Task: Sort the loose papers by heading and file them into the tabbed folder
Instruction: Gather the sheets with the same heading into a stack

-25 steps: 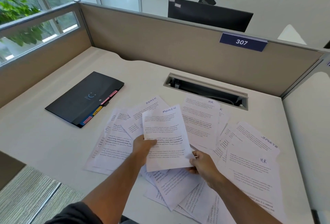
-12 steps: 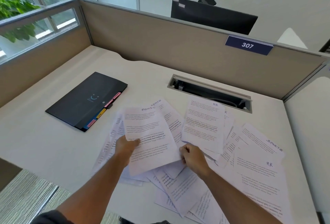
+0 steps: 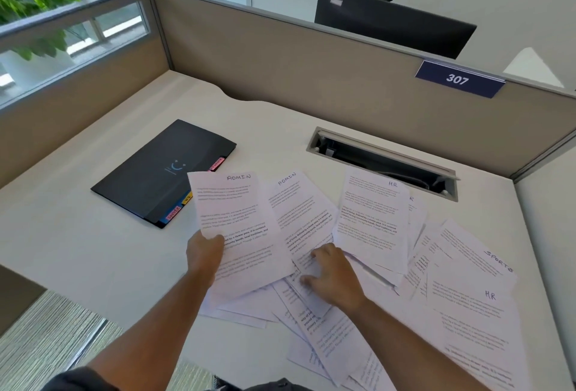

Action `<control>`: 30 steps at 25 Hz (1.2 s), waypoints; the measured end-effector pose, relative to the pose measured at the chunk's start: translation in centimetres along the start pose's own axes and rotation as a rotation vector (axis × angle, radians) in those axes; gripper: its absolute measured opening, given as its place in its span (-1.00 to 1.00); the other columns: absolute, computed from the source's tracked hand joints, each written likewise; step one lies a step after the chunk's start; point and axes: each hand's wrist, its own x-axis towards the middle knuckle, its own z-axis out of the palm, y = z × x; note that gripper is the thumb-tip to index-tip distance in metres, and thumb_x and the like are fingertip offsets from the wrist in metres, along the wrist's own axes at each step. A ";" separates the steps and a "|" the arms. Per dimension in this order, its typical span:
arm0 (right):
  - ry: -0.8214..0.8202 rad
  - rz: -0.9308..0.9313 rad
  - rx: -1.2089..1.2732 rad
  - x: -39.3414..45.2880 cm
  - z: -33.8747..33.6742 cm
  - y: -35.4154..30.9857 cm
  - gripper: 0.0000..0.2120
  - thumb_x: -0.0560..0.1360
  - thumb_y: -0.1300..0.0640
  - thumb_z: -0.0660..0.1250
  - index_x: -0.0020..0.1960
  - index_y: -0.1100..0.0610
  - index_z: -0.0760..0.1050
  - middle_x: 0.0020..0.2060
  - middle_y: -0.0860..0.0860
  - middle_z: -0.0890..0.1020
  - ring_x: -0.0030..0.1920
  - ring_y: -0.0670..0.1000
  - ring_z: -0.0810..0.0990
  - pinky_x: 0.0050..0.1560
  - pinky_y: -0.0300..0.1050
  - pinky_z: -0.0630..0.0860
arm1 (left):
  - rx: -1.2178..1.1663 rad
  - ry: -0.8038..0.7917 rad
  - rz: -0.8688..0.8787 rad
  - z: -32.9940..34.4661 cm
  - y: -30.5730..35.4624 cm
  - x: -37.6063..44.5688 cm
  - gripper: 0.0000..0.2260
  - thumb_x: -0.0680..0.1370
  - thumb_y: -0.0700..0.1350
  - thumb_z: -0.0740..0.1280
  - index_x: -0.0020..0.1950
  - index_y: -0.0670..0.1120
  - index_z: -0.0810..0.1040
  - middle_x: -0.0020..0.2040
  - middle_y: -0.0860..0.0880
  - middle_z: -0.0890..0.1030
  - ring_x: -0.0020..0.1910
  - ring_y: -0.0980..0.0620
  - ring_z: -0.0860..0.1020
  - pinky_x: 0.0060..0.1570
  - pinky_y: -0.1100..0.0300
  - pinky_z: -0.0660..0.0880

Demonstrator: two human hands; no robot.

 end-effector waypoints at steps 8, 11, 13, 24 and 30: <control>0.043 -0.017 -0.073 -0.5 1.5 -0.2 -0.36 0.49 -0.19 0.43 0.45 0.05 0.34 0.31 -0.06 0.36 0.33 -0.02 0.33 0.36 -0.15 0.40 | 0.056 -0.003 -0.013 -1.1 -0.7 0.3 -0.83 0.60 -0.21 0.22 0.09 0.00 0.54 0.02 -0.01 0.63 -0.09 -0.08 0.61 -0.21 0.05 0.55; 0.072 -0.031 -0.078 -0.7 1.6 -0.2 -0.45 0.54 -0.13 0.41 0.44 0.06 0.37 0.32 -0.04 0.39 0.33 0.00 0.34 0.36 -0.16 0.38 | 0.076 -0.005 -0.013 -1.4 -1.0 0.0 -0.85 0.60 -0.22 0.23 0.04 -0.02 0.54 0.00 -0.03 0.64 -0.09 -0.09 0.61 -0.18 0.04 0.55; 0.080 -0.039 -0.090 -0.7 1.6 -0.2 -0.50 0.57 -0.09 0.38 0.43 0.05 0.38 0.32 -0.05 0.39 0.33 -0.01 0.35 0.36 -0.16 0.38 | 0.087 -0.005 -0.017 -1.7 -1.1 -0.2 -0.84 0.60 -0.22 0.22 0.08 -0.04 0.54 0.00 -0.04 0.64 -0.09 -0.09 0.60 -0.17 0.01 0.55; 0.210 0.061 0.140 0.6 0.7 -0.3 -0.90 0.60 0.15 0.38 -0.08 0.00 0.53 -0.08 -0.12 0.55 -0.03 -0.06 0.54 -0.10 -0.21 0.53 | 0.130 -0.025 -0.032 -3.1 -2.4 -0.7 -0.82 0.59 -0.23 0.22 0.10 -0.04 0.55 0.01 -0.03 0.65 -0.06 -0.11 0.63 -0.18 0.03 0.59; 0.366 0.200 0.466 1.4 -2.0 -2.5 -0.83 0.64 0.02 0.32 -0.09 0.07 0.54 -0.18 -0.06 0.60 -0.15 -0.02 0.59 -0.23 -0.22 0.48 | 0.142 -0.054 -0.038 -3.1 -2.1 -0.7 -0.81 0.58 -0.25 0.20 -0.01 0.02 0.53 -0.04 0.01 0.64 -0.08 -0.10 0.64 -0.13 0.00 0.61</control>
